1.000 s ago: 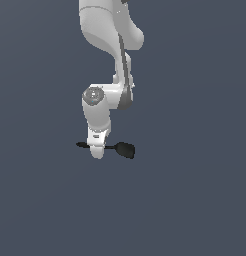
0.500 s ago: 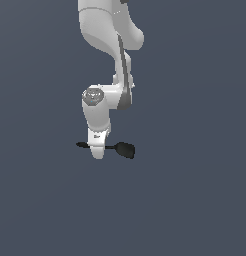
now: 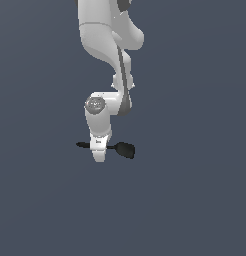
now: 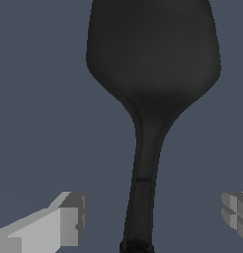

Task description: Pick up the object and move it to a goal position.

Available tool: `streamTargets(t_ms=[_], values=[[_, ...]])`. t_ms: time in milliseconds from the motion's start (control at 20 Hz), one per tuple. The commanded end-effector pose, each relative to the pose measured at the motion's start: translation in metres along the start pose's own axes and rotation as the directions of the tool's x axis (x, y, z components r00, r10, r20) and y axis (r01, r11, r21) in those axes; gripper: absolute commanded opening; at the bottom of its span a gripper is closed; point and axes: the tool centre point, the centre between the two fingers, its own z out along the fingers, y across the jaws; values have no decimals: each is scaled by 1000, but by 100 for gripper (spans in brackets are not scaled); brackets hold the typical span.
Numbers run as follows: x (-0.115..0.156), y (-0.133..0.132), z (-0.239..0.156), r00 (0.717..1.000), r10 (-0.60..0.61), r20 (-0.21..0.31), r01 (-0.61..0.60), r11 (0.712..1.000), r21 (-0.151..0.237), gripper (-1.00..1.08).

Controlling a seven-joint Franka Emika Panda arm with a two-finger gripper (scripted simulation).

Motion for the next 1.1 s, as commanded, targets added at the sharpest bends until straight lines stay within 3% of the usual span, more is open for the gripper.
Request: streamTargets(t_ms=[0,200,250,1050], values=[[0,0,8,1000,0,0,0,1000,-1,100],[0,1,13,1000,0,0,0,1000,-1,100],[0,1,13,1000,0,0,0,1000,-1,-100],[4,1,2,1000,-1,0,1,1000,0,-100]])
